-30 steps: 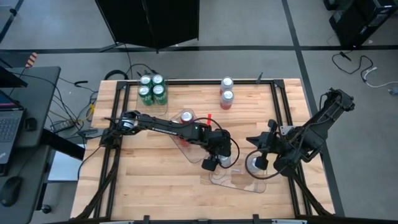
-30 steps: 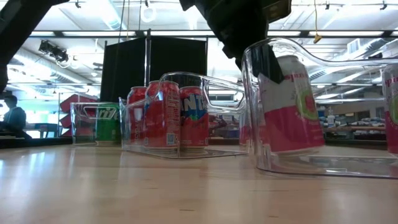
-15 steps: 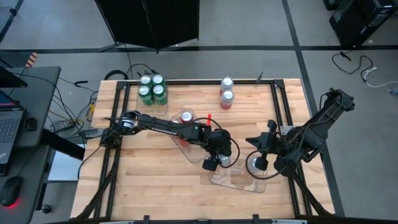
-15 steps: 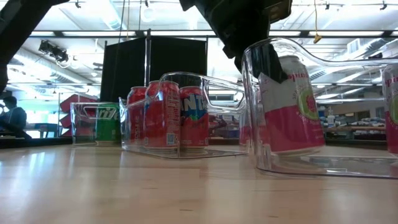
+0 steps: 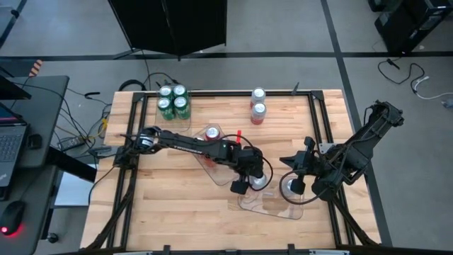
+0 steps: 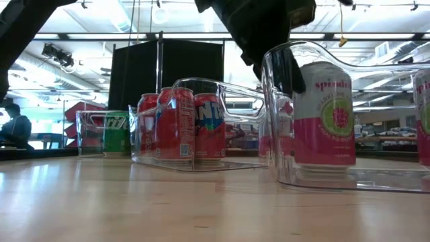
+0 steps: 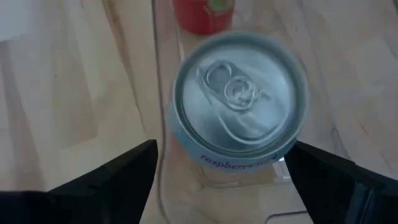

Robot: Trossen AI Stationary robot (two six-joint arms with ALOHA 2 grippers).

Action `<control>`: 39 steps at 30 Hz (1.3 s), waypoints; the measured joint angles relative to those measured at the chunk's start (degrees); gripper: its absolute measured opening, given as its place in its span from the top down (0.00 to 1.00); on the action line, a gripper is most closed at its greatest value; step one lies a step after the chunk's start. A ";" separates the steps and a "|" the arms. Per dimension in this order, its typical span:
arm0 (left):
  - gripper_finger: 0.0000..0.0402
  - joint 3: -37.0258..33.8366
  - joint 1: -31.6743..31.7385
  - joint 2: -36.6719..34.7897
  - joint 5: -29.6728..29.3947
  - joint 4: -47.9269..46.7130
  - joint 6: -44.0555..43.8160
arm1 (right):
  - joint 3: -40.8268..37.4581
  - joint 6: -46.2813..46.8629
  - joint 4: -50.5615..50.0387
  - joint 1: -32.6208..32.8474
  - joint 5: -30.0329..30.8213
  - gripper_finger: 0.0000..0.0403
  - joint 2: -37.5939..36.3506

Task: Sort soda cans
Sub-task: Put the bottom left pink and white soda can into the bottom right transparent bin, then move the center transparent bin to the top center of the table

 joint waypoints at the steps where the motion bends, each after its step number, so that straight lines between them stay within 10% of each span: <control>1: 0.13 0.73 0.02 0.00 -0.03 -0.56 0.22 | 0.00 0.00 -0.01 0.00 0.00 1.00 0.00; 10: 0.23 9.89 0.04 -0.11 -3.14 -10.41 1.55 | 0.00 0.00 -0.01 0.02 -0.33 1.00 0.00; 23: 0.95 12.56 3.19 -6.51 -3.61 -17.47 3.05 | 0.00 0.00 -0.15 0.02 -0.37 1.00 0.02; 28: 0.98 12.16 5.09 -11.70 -3.59 -19.00 1.81 | -0.01 0.00 -0.08 0.00 -0.39 1.00 0.02; 39: 1.00 -16.21 6.29 -35.07 -4.27 -4.05 -0.53 | -4.61 -4.56 11.37 -2.58 0.56 1.00 1.29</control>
